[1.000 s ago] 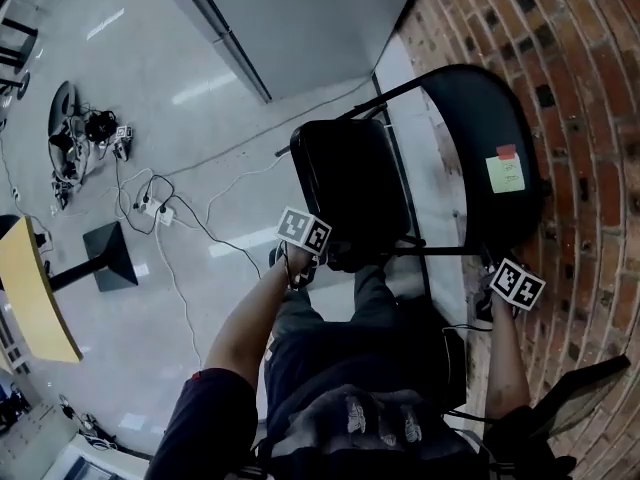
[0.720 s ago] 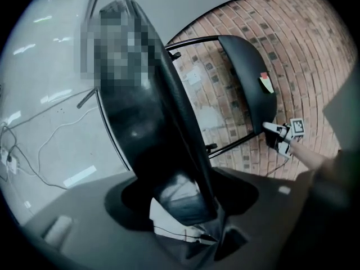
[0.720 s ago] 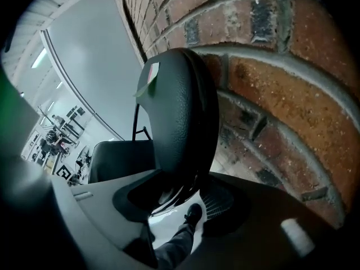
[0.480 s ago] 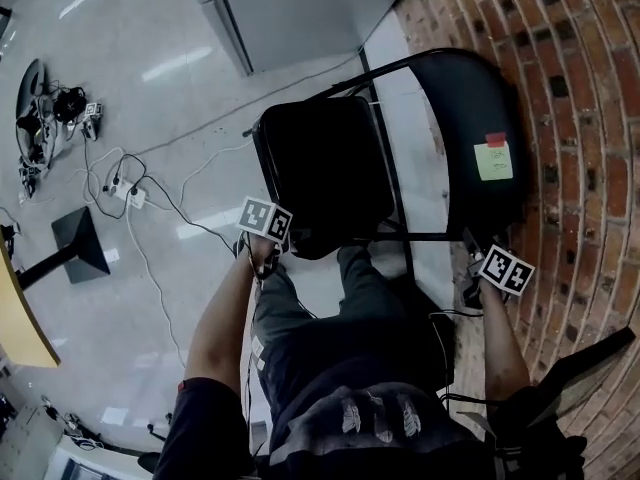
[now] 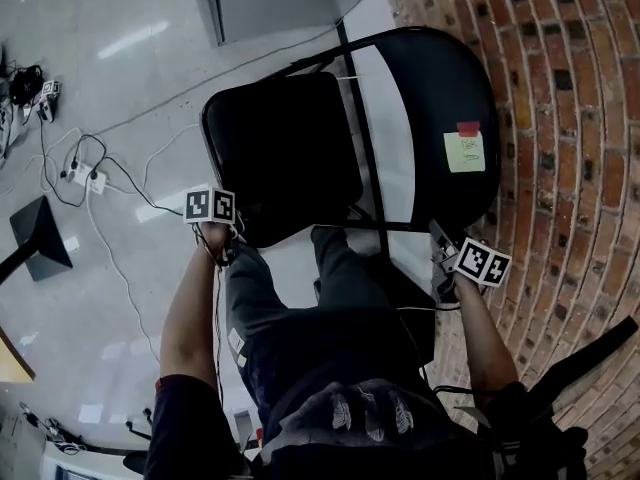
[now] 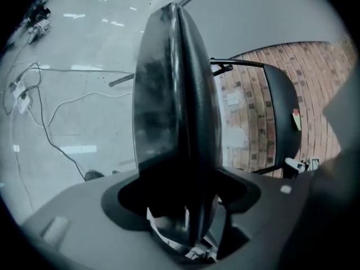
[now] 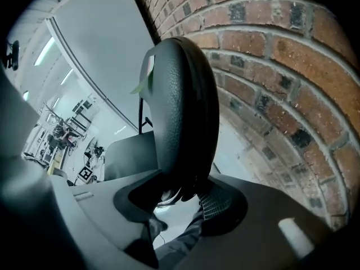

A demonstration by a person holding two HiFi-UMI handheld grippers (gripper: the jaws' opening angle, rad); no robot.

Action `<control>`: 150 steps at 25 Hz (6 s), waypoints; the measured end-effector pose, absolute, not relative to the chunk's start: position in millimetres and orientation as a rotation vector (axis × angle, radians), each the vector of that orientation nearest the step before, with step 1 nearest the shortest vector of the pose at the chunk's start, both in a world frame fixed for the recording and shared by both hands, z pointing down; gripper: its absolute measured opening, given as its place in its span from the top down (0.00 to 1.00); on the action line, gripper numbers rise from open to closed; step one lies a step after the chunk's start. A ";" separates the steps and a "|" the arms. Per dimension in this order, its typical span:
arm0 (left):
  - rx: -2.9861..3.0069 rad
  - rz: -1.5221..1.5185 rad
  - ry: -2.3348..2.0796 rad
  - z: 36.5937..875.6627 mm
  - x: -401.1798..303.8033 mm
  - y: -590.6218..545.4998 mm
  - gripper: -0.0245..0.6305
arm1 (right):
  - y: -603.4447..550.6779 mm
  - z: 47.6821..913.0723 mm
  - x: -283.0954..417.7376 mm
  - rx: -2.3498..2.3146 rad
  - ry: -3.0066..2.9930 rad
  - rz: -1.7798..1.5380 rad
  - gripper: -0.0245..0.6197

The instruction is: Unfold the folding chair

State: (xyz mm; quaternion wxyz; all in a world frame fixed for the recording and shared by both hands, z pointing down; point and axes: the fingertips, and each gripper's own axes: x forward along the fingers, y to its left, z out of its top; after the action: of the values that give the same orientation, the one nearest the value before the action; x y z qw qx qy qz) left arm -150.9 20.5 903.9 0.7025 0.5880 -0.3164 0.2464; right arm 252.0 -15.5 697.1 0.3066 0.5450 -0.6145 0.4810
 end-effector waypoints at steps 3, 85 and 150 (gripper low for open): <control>1.318 0.540 -0.698 904.2 -154.8 24.7 0.44 | -10.2 690.5 248.4 1.432 -1.597 1.299 0.67; 1.377 0.625 -1.092 778.8 -279.5 39.1 0.47 | 15.9 712.8 152.1 0.984 -1.808 1.067 0.38; 1.057 0.651 -0.962 978.0 -271.7 104.1 0.44 | 9.7 725.9 141.0 0.793 -1.950 1.138 0.76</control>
State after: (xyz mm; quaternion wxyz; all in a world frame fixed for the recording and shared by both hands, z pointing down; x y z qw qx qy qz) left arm -271.7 104.1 978.0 0.7072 0.4758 -0.4332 0.2929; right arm 141.0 9.7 725.9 0.3656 0.3085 -0.7585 0.4426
